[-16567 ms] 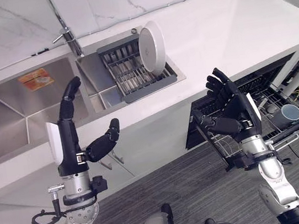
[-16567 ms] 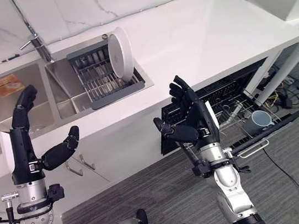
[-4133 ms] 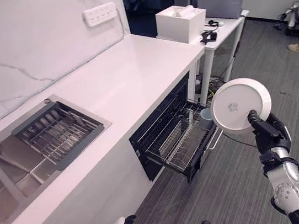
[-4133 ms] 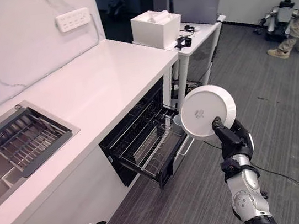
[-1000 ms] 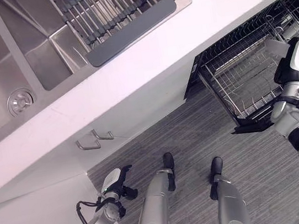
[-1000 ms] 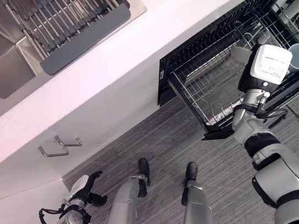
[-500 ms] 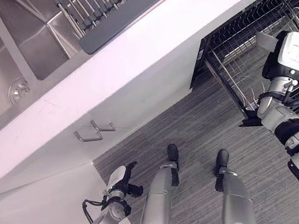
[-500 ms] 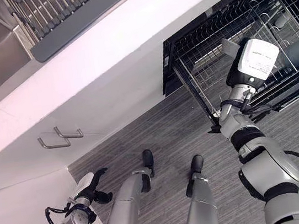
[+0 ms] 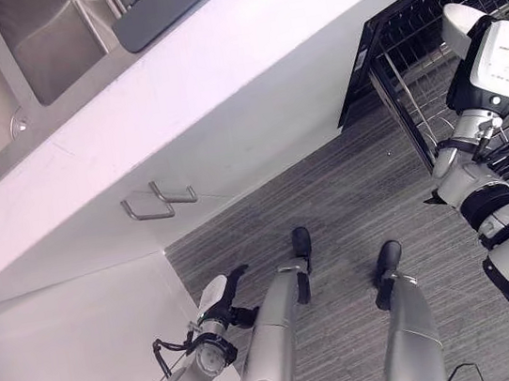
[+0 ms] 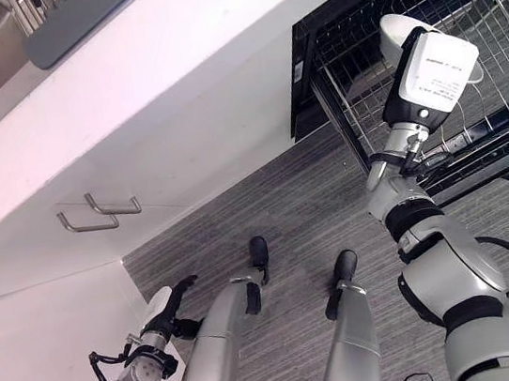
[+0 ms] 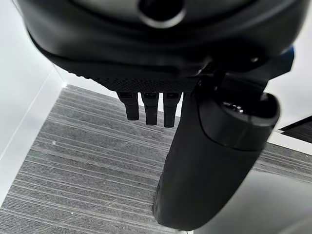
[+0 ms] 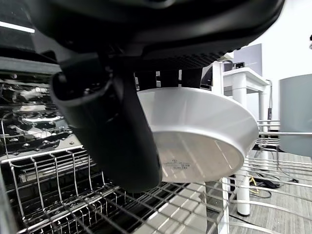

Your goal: Place the dishes in the dishwasher.

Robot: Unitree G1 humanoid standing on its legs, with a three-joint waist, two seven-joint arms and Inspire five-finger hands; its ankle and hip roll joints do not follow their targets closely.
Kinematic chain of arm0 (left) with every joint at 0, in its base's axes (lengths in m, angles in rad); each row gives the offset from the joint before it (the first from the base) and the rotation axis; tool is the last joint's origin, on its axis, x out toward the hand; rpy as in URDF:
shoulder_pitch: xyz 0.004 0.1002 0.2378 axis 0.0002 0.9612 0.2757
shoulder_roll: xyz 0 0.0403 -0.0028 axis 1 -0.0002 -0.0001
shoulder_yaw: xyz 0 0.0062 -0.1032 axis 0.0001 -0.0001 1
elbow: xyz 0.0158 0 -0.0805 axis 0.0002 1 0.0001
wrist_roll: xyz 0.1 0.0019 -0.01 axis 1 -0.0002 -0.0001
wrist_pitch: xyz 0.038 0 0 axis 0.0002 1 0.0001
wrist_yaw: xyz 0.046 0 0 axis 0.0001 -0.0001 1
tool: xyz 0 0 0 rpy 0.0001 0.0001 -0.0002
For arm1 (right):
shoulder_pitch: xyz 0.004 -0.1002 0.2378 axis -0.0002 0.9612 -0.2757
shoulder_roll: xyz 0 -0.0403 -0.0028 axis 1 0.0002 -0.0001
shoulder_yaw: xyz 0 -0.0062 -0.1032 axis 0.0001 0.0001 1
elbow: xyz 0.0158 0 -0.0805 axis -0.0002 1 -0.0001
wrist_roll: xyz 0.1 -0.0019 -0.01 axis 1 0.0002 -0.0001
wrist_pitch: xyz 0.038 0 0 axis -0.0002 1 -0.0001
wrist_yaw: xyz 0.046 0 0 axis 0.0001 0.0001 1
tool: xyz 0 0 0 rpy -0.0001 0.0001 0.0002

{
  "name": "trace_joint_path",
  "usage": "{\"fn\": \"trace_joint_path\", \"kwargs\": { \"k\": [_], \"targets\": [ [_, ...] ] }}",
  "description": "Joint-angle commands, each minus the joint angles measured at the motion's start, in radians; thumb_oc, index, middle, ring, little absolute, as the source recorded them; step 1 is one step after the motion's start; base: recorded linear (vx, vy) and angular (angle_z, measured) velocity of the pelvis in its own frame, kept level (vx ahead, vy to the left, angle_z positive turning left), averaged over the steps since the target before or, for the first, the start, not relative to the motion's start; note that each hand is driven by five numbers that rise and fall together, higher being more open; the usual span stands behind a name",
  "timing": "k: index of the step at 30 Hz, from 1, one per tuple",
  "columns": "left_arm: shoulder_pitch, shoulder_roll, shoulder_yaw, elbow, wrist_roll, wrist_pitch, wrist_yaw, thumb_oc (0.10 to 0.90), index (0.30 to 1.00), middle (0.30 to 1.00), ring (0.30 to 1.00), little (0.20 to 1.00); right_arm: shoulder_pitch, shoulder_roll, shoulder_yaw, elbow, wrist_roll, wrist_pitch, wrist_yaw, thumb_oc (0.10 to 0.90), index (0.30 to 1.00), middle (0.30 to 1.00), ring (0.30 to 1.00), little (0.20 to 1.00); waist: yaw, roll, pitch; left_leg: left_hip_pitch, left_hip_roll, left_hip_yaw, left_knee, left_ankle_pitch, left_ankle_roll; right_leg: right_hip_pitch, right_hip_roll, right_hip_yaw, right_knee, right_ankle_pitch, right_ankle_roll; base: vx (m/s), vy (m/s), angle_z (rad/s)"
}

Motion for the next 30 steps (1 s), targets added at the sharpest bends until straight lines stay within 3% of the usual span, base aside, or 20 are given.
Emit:
{"fn": "trace_joint_path", "kwargs": {
  "k": [1,2,8,11,22,30],
  "targets": [
    [0.081,-0.013,-0.005,-0.032,-0.107,-0.014,0.024,0.800,0.900,0.900,0.900,0.900,-0.110,-0.116,0.006,0.024,-0.069,-0.015,-0.083,0.800,0.900,0.900,0.900,0.900,-0.015,0.118,-0.022,0.042,-0.036,-0.120,-0.109,-0.042,-0.034,0.006,0.069,-0.010,0.131,-0.139,-0.056,0.00,0.000,0.00],
    [0.087,-0.030,0.022,-0.009,-0.219,-0.005,0.006,0.800,0.900,0.900,0.900,0.900,-0.118,-0.112,0.021,0.030,-0.127,-0.020,-0.061,0.800,0.900,0.900,0.900,0.900,-0.009,0.121,-0.022,0.034,-0.038,-0.121,-0.107,-0.039,-0.034,-0.001,0.068,-0.013,0.135,-0.138,-0.055,0.00,0.000,0.00],
    [0.086,-0.042,0.082,0.017,-0.223,0.000,-0.005,0.800,0.900,0.900,0.900,0.900,-0.126,-0.099,0.066,0.039,-0.084,-0.006,-0.042,0.800,0.900,0.900,0.900,0.900,0.004,0.117,-0.022,0.009,-0.034,-0.121,-0.101,-0.032,-0.035,-0.021,0.065,-0.023,0.144,-0.132,-0.053,-0.01,-0.042,0.05],
    [0.093,-0.041,0.109,0.010,-0.295,0.019,-0.033,0.800,0.900,0.900,0.900,0.900,-0.133,-0.101,0.079,0.047,-0.087,-0.008,-0.031,0.800,0.900,0.900,0.900,0.900,0.011,0.124,-0.022,-0.002,-0.033,-0.117,-0.102,-0.025,-0.038,-0.029,0.062,-0.029,0.148,-0.135,-0.050,0.00,0.000,0.00],
    [0.116,-0.040,0.120,0.012,-0.280,0.020,-0.048,0.800,0.900,0.900,0.900,0.900,-0.116,-0.082,0.068,0.051,-0.060,-0.057,-0.007,0.800,0.900,0.900,0.900,0.900,0.022,0.119,-0.022,-0.024,-0.027,-0.116,-0.091,-0.026,-0.040,-0.037,0.064,-0.041,0.160,-0.143,-0.050,0.00,0.000,0.00],
    [0.110,-0.044,0.121,0.014,-0.270,0.034,-0.044,0.800,0.900,0.900,0.900,0.900,-0.044,-0.025,0.027,0.038,-0.017,-0.067,0.024,0.800,0.900,0.900,0.900,0.900,0.012,0.108,-0.022,0.021,-0.016,-0.108,-0.114,-0.029,-0.037,0.004,0.063,-0.049,0.118,-0.135,-0.045,0.00,-0.002,-0.01]
  ]
}}
